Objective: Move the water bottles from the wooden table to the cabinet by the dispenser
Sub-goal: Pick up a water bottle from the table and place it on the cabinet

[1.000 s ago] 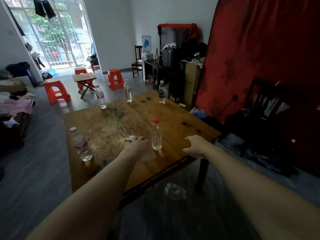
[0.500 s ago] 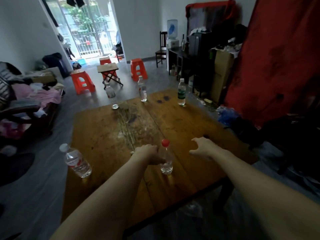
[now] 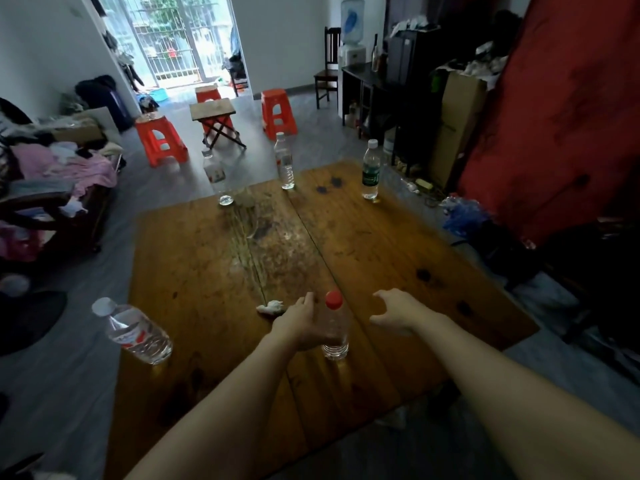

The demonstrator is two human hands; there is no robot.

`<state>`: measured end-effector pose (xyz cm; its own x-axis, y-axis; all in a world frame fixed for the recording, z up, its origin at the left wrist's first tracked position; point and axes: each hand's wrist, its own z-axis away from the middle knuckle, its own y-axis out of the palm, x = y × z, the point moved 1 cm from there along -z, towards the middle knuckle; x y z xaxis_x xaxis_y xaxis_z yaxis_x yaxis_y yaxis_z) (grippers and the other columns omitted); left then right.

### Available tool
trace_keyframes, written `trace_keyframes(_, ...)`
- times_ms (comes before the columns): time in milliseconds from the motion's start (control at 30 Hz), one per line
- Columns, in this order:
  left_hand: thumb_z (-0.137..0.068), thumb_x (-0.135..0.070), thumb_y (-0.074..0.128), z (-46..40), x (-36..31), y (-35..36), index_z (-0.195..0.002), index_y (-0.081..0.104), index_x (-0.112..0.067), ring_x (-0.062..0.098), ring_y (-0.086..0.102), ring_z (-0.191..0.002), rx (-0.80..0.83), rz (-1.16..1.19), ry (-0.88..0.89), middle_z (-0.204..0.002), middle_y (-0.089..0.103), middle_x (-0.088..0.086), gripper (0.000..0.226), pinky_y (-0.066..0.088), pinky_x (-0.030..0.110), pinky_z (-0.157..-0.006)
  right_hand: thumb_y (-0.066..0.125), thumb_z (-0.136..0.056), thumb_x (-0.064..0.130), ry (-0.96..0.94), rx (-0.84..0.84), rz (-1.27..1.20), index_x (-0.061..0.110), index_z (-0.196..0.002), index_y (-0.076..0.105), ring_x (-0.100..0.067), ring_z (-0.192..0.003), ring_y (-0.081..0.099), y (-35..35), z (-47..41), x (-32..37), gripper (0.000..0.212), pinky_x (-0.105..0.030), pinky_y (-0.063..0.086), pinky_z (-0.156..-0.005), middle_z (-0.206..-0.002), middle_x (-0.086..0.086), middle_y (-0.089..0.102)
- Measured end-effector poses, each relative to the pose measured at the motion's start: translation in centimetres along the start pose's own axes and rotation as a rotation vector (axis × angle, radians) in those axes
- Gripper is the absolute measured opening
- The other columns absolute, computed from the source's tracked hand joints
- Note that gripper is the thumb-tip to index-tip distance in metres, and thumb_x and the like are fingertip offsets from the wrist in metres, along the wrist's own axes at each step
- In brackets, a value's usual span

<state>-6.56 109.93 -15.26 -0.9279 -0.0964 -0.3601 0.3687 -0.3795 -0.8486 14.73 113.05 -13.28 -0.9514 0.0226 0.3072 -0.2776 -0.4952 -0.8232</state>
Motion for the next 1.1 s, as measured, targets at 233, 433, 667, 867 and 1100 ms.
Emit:
trace_keyframes(233, -0.080, -0.032, 0.087, -1.0, 0.2, 3.1, -0.140, 0.047, -0.029, 0.014, 0.057, -0.118, -0.132, 0.503, 0.166, -0.131, 0.060, -0.004, 0.072, 0.047, 0.024, -0.091, 0.064, -0.092, 0.036, 0.028, 0.011, -0.107, 0.026, -0.152, 0.031, -0.028, -0.142, 0.035, 1.8, 0.4, 0.1, 0.069, -0.046, 0.039, -0.112, -0.157, -0.006, 0.032)
trace_keyframes(433, -0.079, -0.024, 0.088, -1.3, 0.4, 3.6, -0.108, 0.058, -0.054, -0.001, 0.068, -0.091, -0.175, 0.619, 0.281, -0.098, 0.071, -0.018, 0.052, 0.050, 0.010, -0.074, 0.060, -0.096, 0.029, 0.080, 0.006, -0.492, 0.026, -0.149, 0.037, -0.025, -0.138, 0.040, 5.5, 1.1, -1.0, 0.058, -0.034, 0.043, -0.100, -0.155, -0.006, 0.037)
trace_keyframes(667, -0.078, -0.048, 0.083, 1.9, -0.8, 0.1, -0.111, 0.061, -0.054, -0.002, 0.071, -0.094, -0.245, 0.552, 0.458, -0.104, 0.072, -0.025, 0.041, 0.057, 0.025, -0.080, 0.053, -0.100, 0.027, 0.372, 0.102, -1.323, 0.020, -0.141, 0.048, -0.027, -0.129, 0.048, 9.6, 3.8, -2.2, 0.042, -0.046, 0.041, -0.105, -0.145, -0.009, 0.048)
trace_keyframes(867, -0.080, -0.059, 0.077, 4.1, -3.4, -4.5, -0.128, 0.058, -0.046, -0.004, 0.071, -0.099, -0.266, 0.528, 0.599, -0.112, 0.071, -0.026, 0.053, 0.061, 0.028, -0.084, 0.039, -0.102, 0.040, 0.441, 0.214, -1.944, 0.011, -0.138, 0.049, -0.035, -0.127, 0.049, 9.5, 5.8, -2.3, 0.047, -0.053, 0.040, -0.101, -0.139, -0.018, 0.053)
trace_keyframes(1100, -0.072, -0.088, 0.057, 5.1, -6.4, -7.7, -0.134, 0.058, -0.036, -0.002, 0.067, -0.105, -0.316, 0.411, 0.688, -0.115, 0.072, -0.017, 0.081, 0.061, 0.039, -0.084, 0.030, -0.105, 0.038, 0.353, 0.149, -2.086, 0.003, -0.141, 0.046, -0.041, -0.132, 0.046, 6.3, 7.3, 0.0, 0.052, -0.050, 0.037, -0.103, -0.143, -0.024, 0.049)
